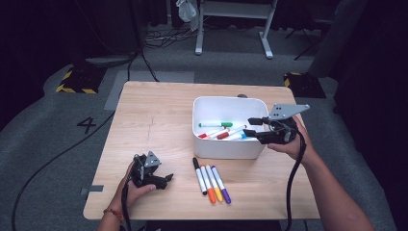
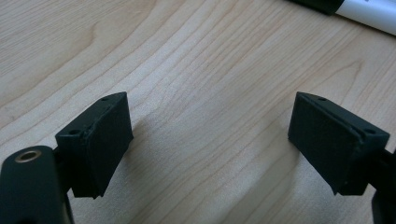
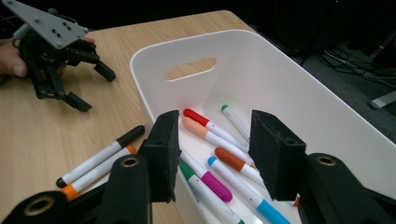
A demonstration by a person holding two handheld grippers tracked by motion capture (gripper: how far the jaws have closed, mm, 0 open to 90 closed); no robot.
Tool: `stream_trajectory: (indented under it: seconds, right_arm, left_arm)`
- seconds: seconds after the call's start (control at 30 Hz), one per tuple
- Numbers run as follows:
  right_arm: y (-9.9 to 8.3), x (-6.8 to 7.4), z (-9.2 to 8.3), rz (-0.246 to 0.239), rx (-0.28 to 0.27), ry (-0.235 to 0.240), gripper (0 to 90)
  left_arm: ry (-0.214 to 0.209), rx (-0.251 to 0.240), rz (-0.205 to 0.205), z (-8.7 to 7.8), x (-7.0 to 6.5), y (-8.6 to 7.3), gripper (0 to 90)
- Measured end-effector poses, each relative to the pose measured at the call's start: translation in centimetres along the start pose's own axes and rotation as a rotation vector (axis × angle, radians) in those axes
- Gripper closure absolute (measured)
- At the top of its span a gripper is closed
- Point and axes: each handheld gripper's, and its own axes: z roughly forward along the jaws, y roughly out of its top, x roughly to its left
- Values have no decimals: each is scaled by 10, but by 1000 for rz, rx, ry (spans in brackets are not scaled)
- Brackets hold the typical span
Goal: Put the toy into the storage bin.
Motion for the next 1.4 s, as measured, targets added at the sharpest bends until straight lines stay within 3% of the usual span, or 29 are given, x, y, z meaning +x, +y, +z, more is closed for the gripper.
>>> stream_trajectory:
  seconds: [0.17, 0.33, 0.43, 0.83, 1.17, 1.4]
  right_arm:
    - [-11, 19, -12, -4, -44, 8, 507]
    - [-26, 36, -11, -10, -40, 42, 474]
    - [-45, 56, 0, -24, -4, 61, 431]
    - [-98, 99, 53, 5, 131, 176, 398]
    - [-113, 113, 73, 37, 161, 224, 394]
    - [-120, 115, 83, 26, 200, 206, 399]
  left_arm:
    - [0, 0, 0, 0, 0, 0, 137]
    - [0, 0, 0, 0, 0, 0, 137]
    - [1, 0, 1, 0, 0, 0, 137]
    - [0, 0, 0, 0, 0, 0, 137]
    - [2, 0, 2, 0, 0, 0, 137]
    - [2, -1, 2, 0, 0, 0, 137]
